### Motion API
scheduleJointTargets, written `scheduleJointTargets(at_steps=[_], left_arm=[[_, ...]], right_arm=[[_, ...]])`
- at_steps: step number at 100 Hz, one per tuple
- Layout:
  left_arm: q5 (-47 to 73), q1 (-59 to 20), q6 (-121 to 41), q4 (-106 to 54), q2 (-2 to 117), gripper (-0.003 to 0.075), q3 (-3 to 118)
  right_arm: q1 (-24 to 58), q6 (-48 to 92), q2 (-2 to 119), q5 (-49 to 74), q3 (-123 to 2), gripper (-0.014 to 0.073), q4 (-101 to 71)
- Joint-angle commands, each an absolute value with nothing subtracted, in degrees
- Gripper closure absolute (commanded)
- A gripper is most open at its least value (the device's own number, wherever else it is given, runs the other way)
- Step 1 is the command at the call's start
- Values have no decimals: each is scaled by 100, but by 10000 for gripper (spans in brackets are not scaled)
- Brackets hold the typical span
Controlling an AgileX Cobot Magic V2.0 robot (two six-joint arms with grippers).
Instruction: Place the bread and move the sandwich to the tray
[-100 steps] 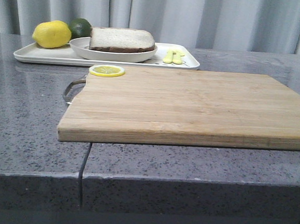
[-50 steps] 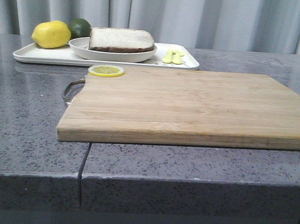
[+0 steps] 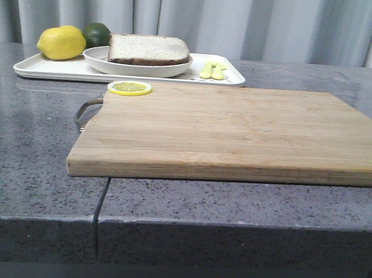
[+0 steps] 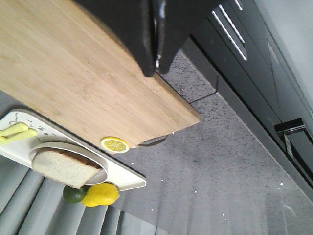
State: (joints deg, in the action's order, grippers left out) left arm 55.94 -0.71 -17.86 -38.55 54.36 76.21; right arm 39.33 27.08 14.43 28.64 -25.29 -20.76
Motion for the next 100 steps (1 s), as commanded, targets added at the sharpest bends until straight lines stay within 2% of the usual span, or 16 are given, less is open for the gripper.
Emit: scheduleJointTargets(at_steps=[1,40,59,75,100], left_arm=[[4978,-62,-1919,-4092,4613,740,7081],[4475,-62,-1906,-3696,1067,740,4350],[4475,-62,-1906,-3449,-185,740,3563],[4709,-62,-1906,-3296,-92,740,3189],[4064,-62,-1906,-3068,-92,740,2594]], right_arm=[[3930,2628,1493,2191,-2546,661,-1897],[3889,2621,1493,1170,-2094,661,-1561],[3268,2621,1489,842,-1904,661,-1566],[2476,2621,1454,479,-1611,661,-1603],[1619,2621,1454,-546,-764,663,-2129]])
